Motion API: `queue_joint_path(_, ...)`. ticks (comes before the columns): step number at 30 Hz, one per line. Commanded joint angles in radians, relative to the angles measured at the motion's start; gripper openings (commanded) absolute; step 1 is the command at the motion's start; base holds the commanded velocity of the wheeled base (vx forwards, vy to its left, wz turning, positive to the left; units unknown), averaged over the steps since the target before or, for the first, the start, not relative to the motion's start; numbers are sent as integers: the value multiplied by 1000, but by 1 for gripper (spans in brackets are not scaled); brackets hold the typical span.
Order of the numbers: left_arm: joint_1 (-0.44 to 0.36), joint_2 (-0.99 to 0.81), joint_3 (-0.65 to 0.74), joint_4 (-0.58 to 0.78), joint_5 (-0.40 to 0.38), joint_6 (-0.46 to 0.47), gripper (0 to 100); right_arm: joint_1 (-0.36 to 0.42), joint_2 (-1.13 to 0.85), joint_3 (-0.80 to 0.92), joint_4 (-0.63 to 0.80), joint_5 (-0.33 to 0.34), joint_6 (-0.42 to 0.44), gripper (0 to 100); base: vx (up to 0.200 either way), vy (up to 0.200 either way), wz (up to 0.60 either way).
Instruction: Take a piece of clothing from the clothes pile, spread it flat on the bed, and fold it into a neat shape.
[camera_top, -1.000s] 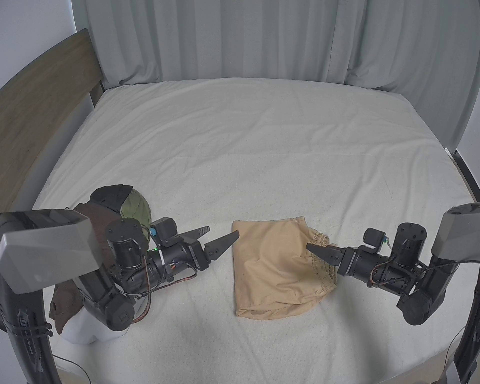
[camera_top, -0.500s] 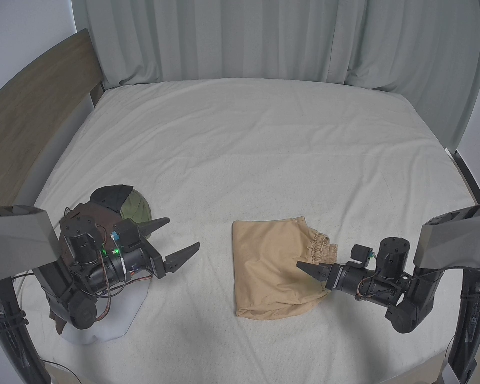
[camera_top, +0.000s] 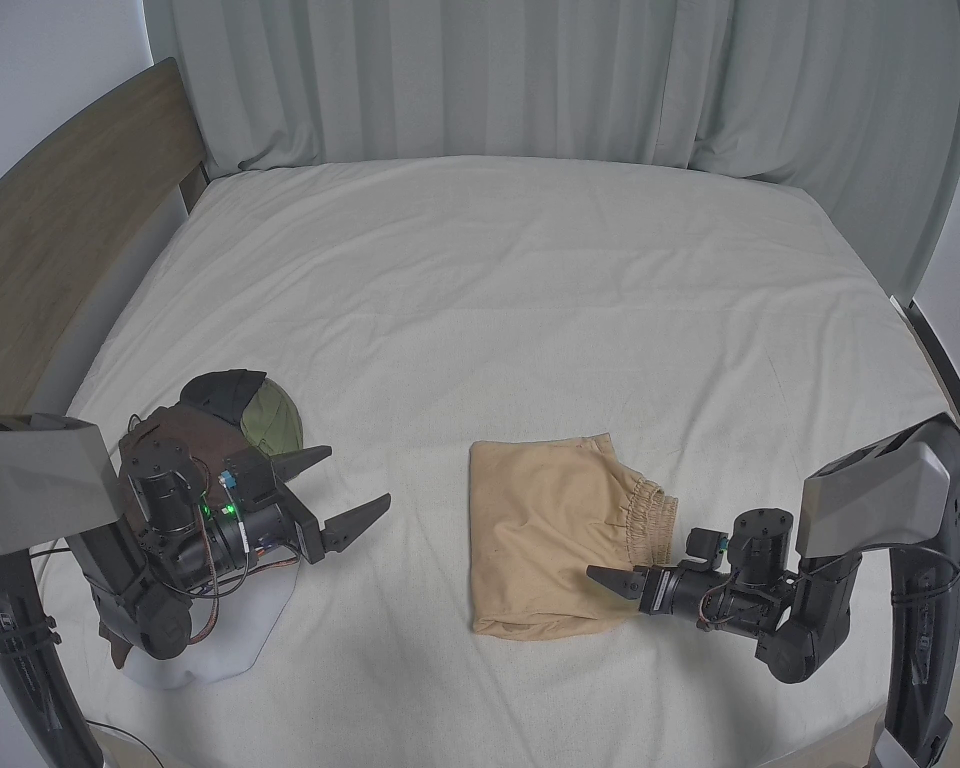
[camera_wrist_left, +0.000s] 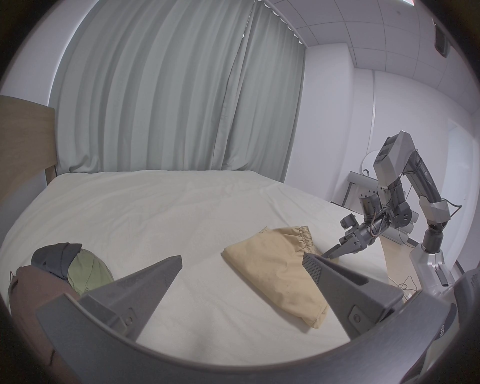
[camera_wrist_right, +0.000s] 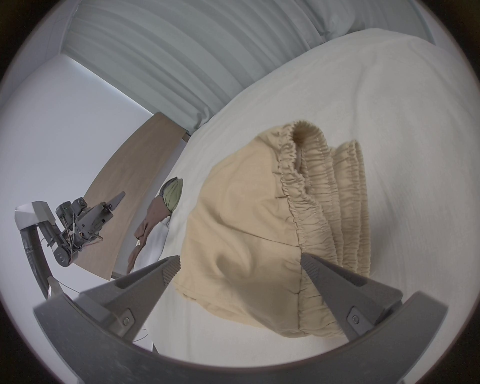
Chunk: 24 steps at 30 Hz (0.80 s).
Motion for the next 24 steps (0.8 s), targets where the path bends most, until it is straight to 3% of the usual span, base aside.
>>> queue_joint_path(1,1,10,2,-4,0,0,100,2,40,7,4,1,-1,100,0,0,0)
queue_joint_path(13,-6,30,8,-4,1,2,100,-2,-35,-85,2,-1,8,100,0,0,0)
queue_joint_path(19,-8,32,8,-4,1,2,100,-18,-18,-197,2,-82,27,100,0,0,0)
queue_joint_path(24,-8,32,8,-2,1,2,100,-38,24,-224,2,-93,31,100,0,0,0)
